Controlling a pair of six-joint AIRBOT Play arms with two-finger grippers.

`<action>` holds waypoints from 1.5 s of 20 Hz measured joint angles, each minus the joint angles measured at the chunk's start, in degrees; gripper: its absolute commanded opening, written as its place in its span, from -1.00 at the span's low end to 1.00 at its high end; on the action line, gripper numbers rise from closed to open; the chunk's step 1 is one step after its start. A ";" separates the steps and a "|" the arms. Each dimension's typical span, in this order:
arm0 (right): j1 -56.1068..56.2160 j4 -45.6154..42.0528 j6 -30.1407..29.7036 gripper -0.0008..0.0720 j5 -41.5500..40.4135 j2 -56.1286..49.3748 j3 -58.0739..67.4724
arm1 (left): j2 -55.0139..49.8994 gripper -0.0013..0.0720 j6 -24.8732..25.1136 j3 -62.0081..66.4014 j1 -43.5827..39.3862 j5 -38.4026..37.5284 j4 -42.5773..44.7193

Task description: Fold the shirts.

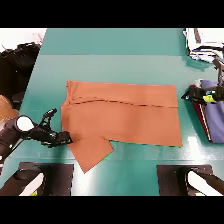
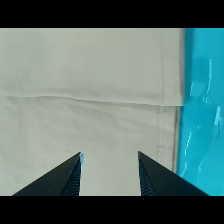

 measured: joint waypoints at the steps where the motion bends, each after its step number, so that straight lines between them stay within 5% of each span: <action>1: 0.20 -0.07 0.00 0.13 0.00 0.09 0.00 | 0.17 0.39 -0.04 -0.57 0.00 1.29 -1.16; 6: 0.46 -0.04 0.00 0.13 1.49 0.15 0.00 | 0.48 0.29 0.02 -2.03 0.04 3.89 -5.05; 7: 0.02 -0.02 -0.20 0.13 2.45 0.15 -0.02 | 0.50 -0.42 0.04 -2.14 0.02 3.89 -5.33; 8: -0.66 -0.09 -0.37 0.13 3.52 0.17 -0.02 | 0.48 -0.87 0.09 -2.23 0.02 3.85 -5.40; 13: -8.48 -1.42 -0.81 0.15 10.08 1.53 -3.21 | 0.52 -0.90 2.78 -1.77 0.02 3.30 -7.82; 15: -12.94 -4.04 -0.85 0.41 11.65 3.48 -8.04 | 0.52 -0.90 3.65 -0.50 0.02 3.02 -8.28; 18: -20.31 -7.23 -0.92 0.39 13.03 6.21 -17.64 | 0.50 -0.90 4.76 1.57 0.02 2.93 -8.92; 20: -23.93 -7.08 -0.96 0.20 13.16 6.75 -23.43 | 0.50 -0.90 5.29 2.45 0.02 2.99 -9.07; 25: -26.10 -0.90 -0.96 0.19 9.86 3.72 -32.00 | 0.52 -0.90 6.03 3.21 0.02 3.21 -9.35; 30: -20.44 3.54 -0.96 -0.89 6.45 1.03 -34.05 | 0.50 -0.90 6.21 3.39 0.02 3.23 -9.31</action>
